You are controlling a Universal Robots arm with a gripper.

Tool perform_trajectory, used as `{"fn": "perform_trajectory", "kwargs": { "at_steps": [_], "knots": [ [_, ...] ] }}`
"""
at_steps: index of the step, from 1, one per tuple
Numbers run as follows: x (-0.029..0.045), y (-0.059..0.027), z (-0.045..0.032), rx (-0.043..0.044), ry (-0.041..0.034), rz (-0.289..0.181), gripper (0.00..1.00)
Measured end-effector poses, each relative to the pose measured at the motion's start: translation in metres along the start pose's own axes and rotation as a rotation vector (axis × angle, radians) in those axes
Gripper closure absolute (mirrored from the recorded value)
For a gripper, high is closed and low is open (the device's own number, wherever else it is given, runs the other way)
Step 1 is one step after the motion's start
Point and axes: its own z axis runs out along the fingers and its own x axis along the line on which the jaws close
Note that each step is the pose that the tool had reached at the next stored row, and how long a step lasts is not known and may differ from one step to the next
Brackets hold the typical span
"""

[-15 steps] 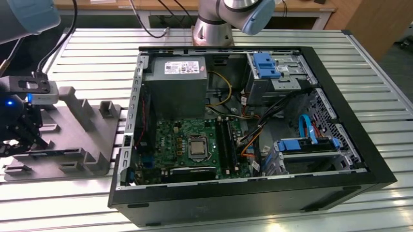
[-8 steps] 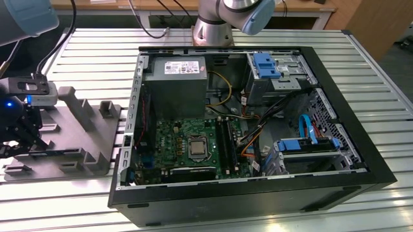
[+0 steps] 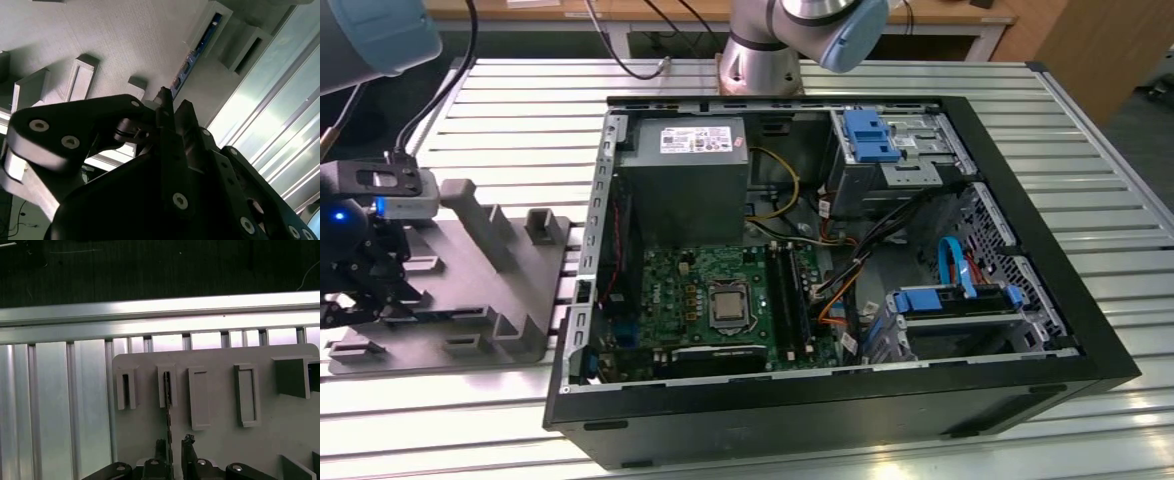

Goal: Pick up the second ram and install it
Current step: 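Pick up the second ram and move it above second insertion slot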

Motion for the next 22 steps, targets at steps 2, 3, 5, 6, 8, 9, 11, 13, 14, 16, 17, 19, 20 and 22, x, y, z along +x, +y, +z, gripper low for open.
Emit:
{"fn": "perform_trajectory", "kwargs": {
  "at_steps": [2,3,5,6,8,9,11,13,14,16,17,19,20,22],
  "knots": [
    [0.0,0.0,0.0,0.0,0.0003,0.0,0.7],
    [0.0,0.0,0.0001,0.0,0.0004,0.0,0.7],
    [0.0,-0.0001,0.0013,0.0005,0.0001,-0.013,0.7],
    [0.0,0.0,0.0021,0.0005,0.0001,-0.026,0.7],
    [0.0001,0.0002,0.0041,0.001,0.0002,-0.044,0.7],
    [0.0001,0.0006,0.0055,0.0016,0.0001,-0.05,0.7],
    [0.0003,0.0021,0.008,0.0018,0.0002,-0.058,0.7],
    [0.0005,0.0041,0.01,0.0019,0.0001,-0.063,0.7],
    [0.0006,0.0049,0.0109,0.0019,0.0,-0.064,0.7],
    [0.0007,0.0059,0.0131,0.0019,-0.0001,-0.066,0.7],
    [0.0008,0.0066,0.0144,0.0019,0.0,-0.066,0.7],
    [0.001,0.0076,0.017,0.0018,0.0,-0.068,0.7],
    [0.0011,0.0078,0.0177,0.0018,0.0001,-0.069,0.7],
    [0.0011,0.0082,0.019,0.0016,0.0003,-0.069,0.7]
  ]
}}
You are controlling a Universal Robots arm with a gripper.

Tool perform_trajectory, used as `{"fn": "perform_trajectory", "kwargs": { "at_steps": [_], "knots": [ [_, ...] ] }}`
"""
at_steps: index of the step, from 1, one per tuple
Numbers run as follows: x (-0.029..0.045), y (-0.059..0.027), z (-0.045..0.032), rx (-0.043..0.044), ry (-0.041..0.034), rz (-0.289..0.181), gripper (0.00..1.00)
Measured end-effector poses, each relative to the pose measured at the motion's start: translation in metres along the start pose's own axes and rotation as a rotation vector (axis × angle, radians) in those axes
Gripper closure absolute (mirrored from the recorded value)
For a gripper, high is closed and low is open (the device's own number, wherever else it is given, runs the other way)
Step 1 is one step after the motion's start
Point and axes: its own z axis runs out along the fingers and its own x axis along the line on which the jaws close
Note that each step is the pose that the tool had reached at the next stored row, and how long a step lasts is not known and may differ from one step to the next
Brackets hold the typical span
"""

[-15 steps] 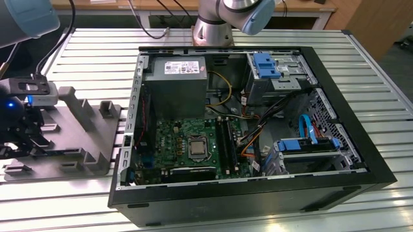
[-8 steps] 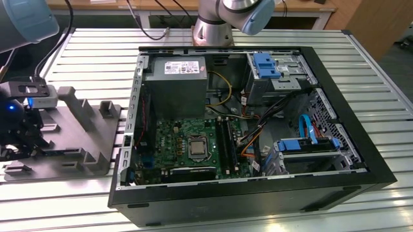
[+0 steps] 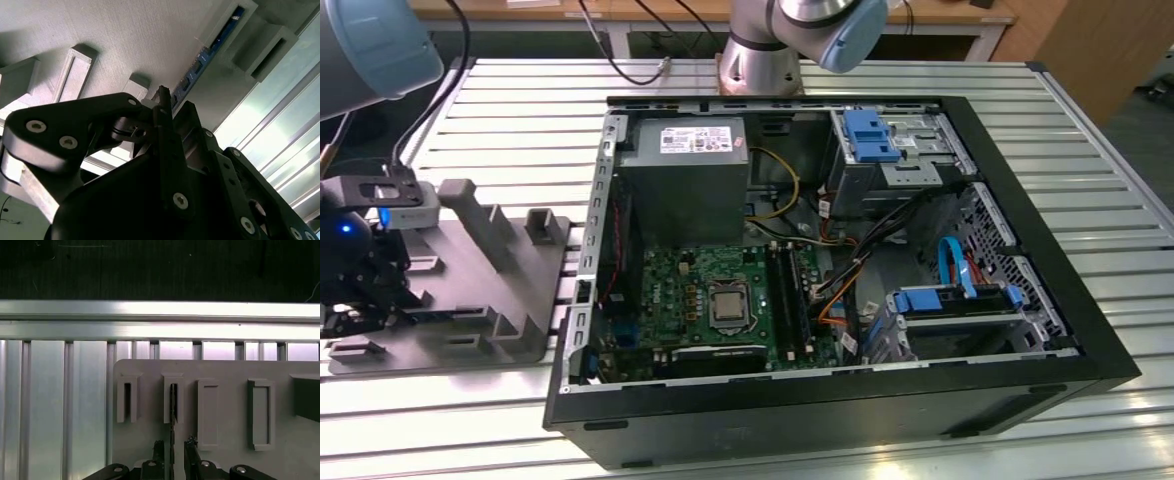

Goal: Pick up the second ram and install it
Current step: 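Pick up the second ram and move it above second insertion slot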

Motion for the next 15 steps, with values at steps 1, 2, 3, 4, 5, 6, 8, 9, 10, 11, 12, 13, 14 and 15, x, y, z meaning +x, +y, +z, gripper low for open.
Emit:
{"fn": "perform_trajectory", "kwargs": {
  "at_steps": [1,2,3,4,5,6,8,9,10,11,12,13,14,15],
  "knots": [
    [-0.0001,0.0001,0.0,0.0,0.0,0.0,0.7],
    [0.0,0.0,0.0,0.0,0.0,0.0,0.7],
    [-0.0001,0.0,0.0001,0.0,-0.0001,0.0,0.7],
    [-0.0001,0.0,0.0001,0.0001,0.0,0.0,0.7],
    [-0.0001,0.0,0.0001,0.0002,-0.0001,0.0,0.7],
    [-0.0001,0.0,-0.0004,0.0,0.0,0.0,0.7],
    [-0.0002,0.0,-0.0028,0.0002,-0.0001,0.0,0.7],
    [-0.0002,0.0,-0.0028,0.0003,-0.0003,0.0,0.7],
    [-0.0002,0.0,-0.0029,0.0003,-0.0002,0.0,0.7],
    [-0.0002,0.0,-0.0029,0.0003,-0.0002,0.0,0.7],
    [-0.0002,0.0,-0.0029,0.0003,-0.0002,0.0,0.7],
    [-0.0002,0.0,-0.003,0.0002,-0.0001,0.0,0.7],
    [-0.0002,0.0,-0.003,0.0002,-0.0002,0.0,0.7],
    [-0.0002,0.0,-0.003,0.0001,-0.0001,0.0,0.7]
  ]
}}
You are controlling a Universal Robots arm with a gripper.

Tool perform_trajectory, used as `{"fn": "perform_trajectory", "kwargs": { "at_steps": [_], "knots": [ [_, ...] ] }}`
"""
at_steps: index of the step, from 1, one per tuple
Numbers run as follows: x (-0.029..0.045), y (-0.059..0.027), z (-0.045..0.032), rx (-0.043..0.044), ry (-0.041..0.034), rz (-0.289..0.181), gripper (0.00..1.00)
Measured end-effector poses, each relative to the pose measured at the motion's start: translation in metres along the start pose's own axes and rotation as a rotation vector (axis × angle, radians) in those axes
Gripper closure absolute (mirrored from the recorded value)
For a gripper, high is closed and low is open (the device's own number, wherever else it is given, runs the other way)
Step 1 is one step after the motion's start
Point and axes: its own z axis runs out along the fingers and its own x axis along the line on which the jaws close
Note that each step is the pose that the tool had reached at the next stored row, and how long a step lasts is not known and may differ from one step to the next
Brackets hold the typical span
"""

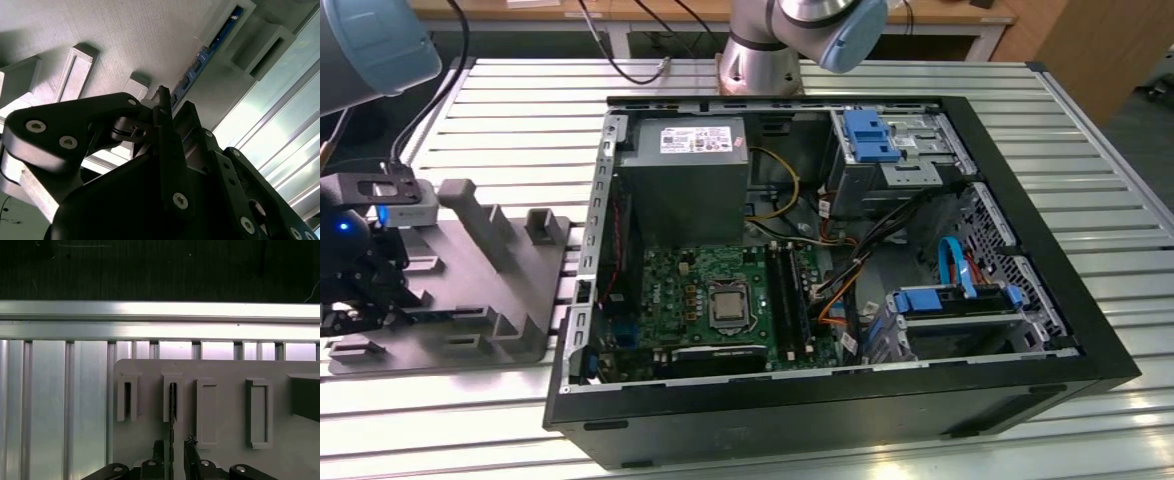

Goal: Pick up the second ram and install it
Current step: 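Pick up the second ram and move it above second insertion slot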

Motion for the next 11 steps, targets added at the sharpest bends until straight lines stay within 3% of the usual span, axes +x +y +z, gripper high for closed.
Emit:
{"fn": "perform_trajectory", "kwargs": {
  "at_steps": [11],
  "knots": [
    [0.0,-0.0018,0.0003,-0.0004,0.0,0.0,0.72]
  ]
}}
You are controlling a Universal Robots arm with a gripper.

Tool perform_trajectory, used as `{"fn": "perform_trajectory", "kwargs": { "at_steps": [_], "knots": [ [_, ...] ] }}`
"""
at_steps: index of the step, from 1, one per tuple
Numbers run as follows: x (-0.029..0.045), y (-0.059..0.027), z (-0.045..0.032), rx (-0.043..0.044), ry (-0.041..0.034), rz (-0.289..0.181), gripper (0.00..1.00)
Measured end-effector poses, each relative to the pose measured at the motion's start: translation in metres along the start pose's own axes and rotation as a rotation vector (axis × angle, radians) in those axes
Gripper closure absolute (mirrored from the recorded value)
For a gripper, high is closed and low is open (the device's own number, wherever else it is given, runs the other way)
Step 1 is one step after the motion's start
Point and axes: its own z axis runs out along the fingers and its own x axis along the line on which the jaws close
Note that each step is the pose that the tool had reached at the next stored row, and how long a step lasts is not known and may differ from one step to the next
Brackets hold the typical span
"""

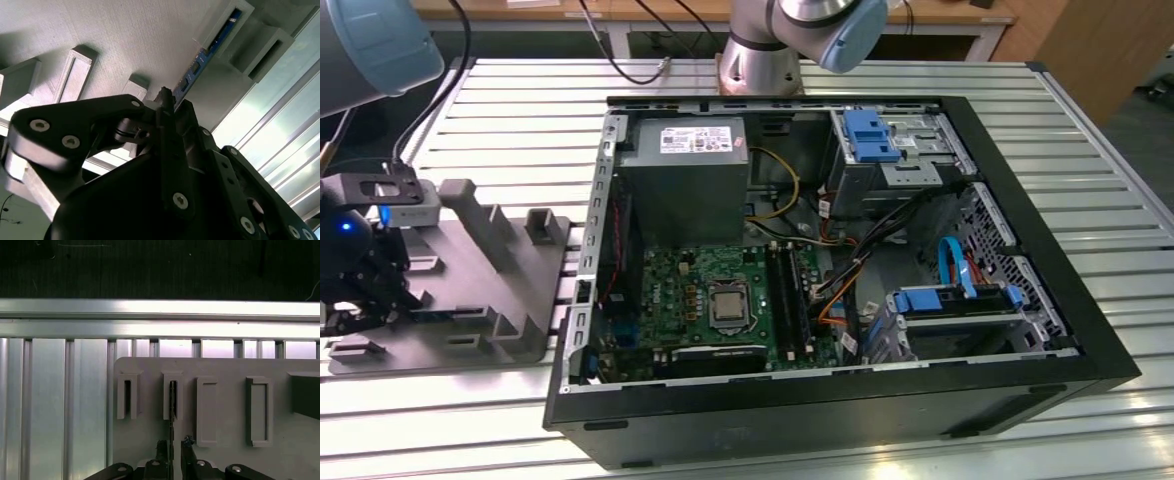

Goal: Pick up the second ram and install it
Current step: 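Pick up the second ram and move it above second insertion slot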

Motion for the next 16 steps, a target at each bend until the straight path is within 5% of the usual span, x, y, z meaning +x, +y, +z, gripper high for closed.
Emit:
{"fn": "perform_trajectory", "kwargs": {
  "at_steps": [2,16],
  "knots": [
    [0.0,0.0,0.0,0.0,0.0,0.0,0.79],
    [0.0,-0.0034,0.0001,-0.0008,0.0,0.0,0.79]
  ]
}}
